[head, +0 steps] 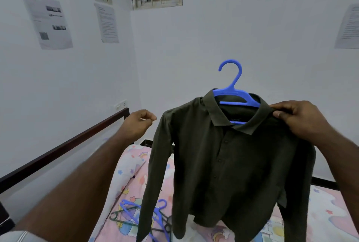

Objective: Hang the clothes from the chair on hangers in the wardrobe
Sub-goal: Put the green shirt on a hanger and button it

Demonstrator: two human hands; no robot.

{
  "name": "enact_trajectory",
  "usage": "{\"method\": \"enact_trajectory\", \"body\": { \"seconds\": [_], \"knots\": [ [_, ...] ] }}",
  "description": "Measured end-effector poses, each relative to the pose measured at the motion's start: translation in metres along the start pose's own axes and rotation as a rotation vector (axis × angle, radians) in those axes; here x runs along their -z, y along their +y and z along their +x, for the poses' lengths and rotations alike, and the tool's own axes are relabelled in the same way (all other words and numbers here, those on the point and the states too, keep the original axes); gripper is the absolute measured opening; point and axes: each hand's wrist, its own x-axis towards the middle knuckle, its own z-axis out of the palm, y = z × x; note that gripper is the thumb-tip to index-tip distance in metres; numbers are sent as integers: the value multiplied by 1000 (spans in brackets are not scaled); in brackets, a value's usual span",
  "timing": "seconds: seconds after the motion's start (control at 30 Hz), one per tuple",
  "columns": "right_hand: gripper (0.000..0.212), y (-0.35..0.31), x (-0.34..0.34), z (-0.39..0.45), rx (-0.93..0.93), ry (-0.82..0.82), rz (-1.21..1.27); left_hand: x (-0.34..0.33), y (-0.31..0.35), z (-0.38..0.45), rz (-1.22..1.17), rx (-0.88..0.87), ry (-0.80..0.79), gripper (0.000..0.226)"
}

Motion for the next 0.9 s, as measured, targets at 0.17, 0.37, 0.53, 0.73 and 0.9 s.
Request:
{"method": "enact_trajectory", "body": {
  "seconds": [0.17, 0.37, 0.53, 0.73, 0.9],
  "knots": [
    [28, -7, -3, 1, 20, -28, 12, -18, 26, 4, 19, -103, -108, 33],
    [33, -4, 2, -4, 17, -54, -2, -24, 19, 14, 224, -91, -171, 9],
    [47, 3, 4, -8, -13, -72, -13, -19, 17, 14, 138, -156, -150, 9],
    [56, 8, -1, -10, -11, -86, 18, -14, 28, 15, 101, -190, 32, 15],
    [50, 16, -6, -11, -5, -114, 9, -6, 32, 18, 190, -201, -53, 22]
  ]
}}
